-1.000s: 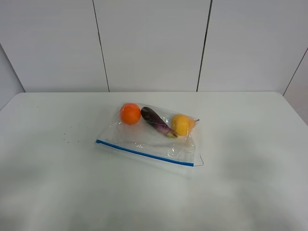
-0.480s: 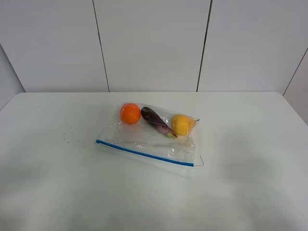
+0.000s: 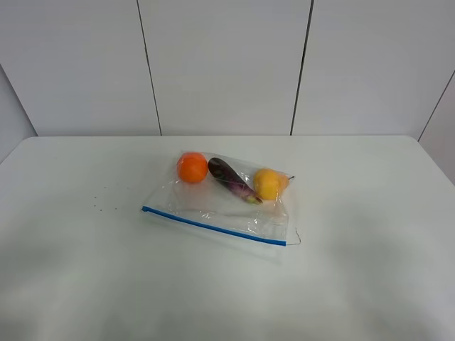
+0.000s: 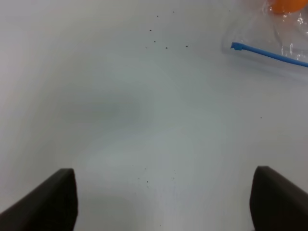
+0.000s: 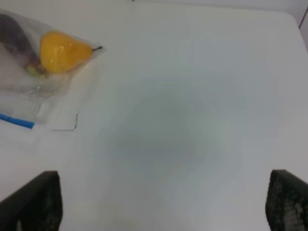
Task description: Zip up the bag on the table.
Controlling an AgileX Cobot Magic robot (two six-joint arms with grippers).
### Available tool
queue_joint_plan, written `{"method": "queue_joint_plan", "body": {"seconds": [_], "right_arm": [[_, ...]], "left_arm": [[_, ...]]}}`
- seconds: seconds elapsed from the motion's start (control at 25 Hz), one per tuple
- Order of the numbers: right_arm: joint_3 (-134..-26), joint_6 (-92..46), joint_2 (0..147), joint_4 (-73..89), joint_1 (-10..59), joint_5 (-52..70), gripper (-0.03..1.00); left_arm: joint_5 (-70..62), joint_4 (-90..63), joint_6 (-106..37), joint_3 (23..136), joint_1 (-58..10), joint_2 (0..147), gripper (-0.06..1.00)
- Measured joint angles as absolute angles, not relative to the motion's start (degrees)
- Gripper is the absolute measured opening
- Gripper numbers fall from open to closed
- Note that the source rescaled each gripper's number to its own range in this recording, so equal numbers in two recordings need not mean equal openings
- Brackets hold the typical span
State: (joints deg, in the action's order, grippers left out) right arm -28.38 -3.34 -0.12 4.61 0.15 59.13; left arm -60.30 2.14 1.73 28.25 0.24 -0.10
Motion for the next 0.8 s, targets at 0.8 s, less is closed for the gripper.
{"method": "queue_joint_plan", "body": {"seconds": [0.8], "right_arm": [[-28.4, -3.3, -0.1, 4.9, 0.2, 59.1, 0.94]], "left_arm": [[-60.3, 2.1, 1.7, 28.3, 0.2, -0.1, 1.0]]}}
